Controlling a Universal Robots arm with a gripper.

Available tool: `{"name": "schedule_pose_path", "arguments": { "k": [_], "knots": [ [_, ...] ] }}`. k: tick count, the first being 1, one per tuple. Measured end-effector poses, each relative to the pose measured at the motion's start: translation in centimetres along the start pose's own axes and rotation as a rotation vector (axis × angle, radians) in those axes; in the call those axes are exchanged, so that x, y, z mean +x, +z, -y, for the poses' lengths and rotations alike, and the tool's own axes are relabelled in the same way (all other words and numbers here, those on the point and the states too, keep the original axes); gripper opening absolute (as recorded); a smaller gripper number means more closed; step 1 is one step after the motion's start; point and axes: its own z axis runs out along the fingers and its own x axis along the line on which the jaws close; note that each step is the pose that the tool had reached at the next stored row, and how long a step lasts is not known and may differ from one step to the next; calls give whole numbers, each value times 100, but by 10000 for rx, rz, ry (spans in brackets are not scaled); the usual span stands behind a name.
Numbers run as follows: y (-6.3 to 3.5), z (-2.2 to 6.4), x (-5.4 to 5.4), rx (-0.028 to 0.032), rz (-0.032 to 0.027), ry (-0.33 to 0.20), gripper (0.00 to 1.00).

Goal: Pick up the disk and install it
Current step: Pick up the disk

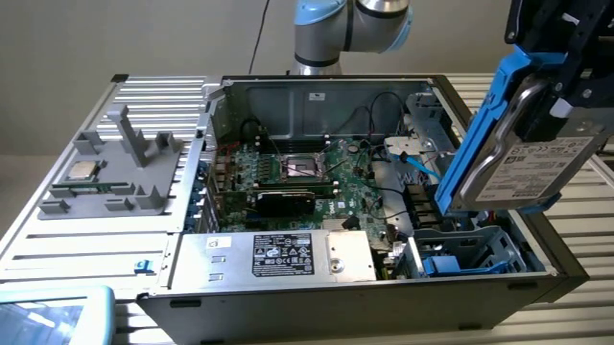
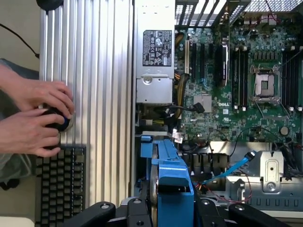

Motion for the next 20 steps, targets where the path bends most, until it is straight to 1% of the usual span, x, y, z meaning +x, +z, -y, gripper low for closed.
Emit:
{"name": "schedule_pose_path", "arguments": {
  "k": [5,10,11,13,17,18,20],
  "knots": [
    [15,12,19,-3,3,207,37],
    [47,87,32,-4,4,244,37],
    [55,93,34,-4,14,252,37],
    [70,93,37,-5,40,272,37],
    [101,94,37,-2,161,298,37],
    [106,94,37,-1,179,301,37],
    [109,94,37,-2,195,303,37]
  ]
}}
